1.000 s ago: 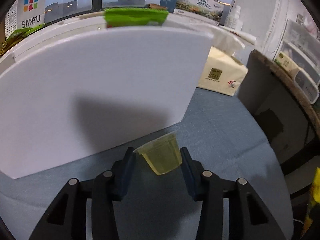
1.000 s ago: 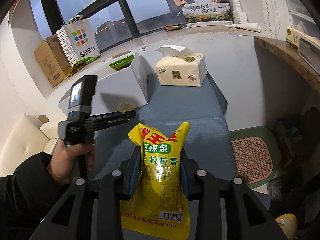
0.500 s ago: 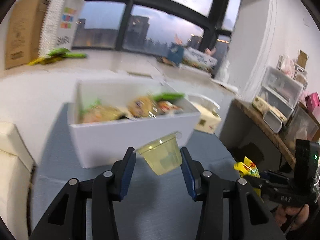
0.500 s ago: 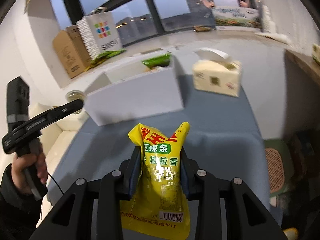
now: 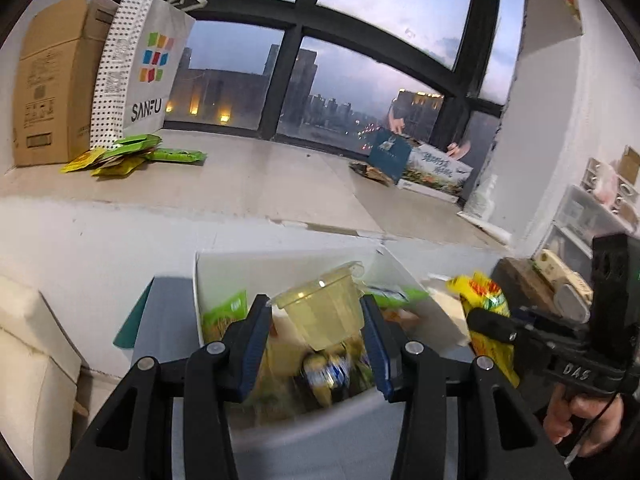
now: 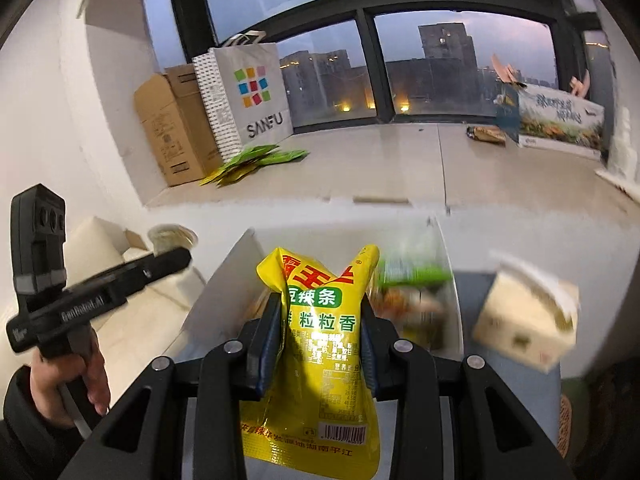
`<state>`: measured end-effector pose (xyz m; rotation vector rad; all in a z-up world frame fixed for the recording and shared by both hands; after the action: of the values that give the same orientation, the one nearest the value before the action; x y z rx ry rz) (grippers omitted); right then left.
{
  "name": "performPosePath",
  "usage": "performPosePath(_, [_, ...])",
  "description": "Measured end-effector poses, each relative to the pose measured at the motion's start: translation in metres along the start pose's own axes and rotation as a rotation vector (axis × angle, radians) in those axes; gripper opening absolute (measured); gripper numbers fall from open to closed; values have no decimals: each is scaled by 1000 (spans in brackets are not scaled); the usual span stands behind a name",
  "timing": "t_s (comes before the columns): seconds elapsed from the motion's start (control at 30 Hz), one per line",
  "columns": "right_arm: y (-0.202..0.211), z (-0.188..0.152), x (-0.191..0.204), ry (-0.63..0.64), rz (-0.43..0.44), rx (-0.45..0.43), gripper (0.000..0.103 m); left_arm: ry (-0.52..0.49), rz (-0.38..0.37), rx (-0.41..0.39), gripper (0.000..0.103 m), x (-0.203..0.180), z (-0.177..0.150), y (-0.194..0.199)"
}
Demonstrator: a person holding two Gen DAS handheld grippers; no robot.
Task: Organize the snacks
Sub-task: 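Carry the yellow bag into the box with the right tool while the left carries the second jelly cup in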
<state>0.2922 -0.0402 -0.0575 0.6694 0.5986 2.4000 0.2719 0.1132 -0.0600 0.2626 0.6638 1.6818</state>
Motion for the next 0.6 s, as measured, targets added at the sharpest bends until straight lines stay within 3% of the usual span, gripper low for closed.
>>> performPosePath(0.27, [-55,41,-17,-27,-24,27,38,-59,66,65,52,4,15,-63])
performPosePath(0.3, [-59,43,-19,-30,-30,28,40,-63,72,88,68,6,13,-70])
performPosePath(0.33, [-64,46,-21,-33,-30,27,59,-57,72,114,82,8,12,-75])
performPosePath(0.37, [-70,48,-23,-37,-22,32,70,-33,61,139,103,12,10,-80])
performPosePath(0.4, [-74,48,-26,-46,-24,36,92,-17,51,135,103,13,9,-79])
performPosePath(0.43, [-73,49,-32,-58,-46,23,102,-6,45,130,103,16,9,-78])
performPosePath(0.5, [-69,49,-42,-72,-83,-11,103,-6,62,131,103,21,7,-77])
performPosePath(0.6, [-68,42,-51,-87,-102,7,103,-34,92,126,103,25,7,-73])
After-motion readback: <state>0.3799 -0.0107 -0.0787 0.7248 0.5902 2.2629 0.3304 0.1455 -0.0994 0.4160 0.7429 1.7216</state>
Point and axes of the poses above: each gripper's, at about its wrist camera, not at the fingertips, and y roughly against the way its jaws point, x to its left, z to its top, the point moved 9 cm from there along -y, roughly the way its jaws point, and after that the axes turned 9 degrees about z, right-handed, at the moved point
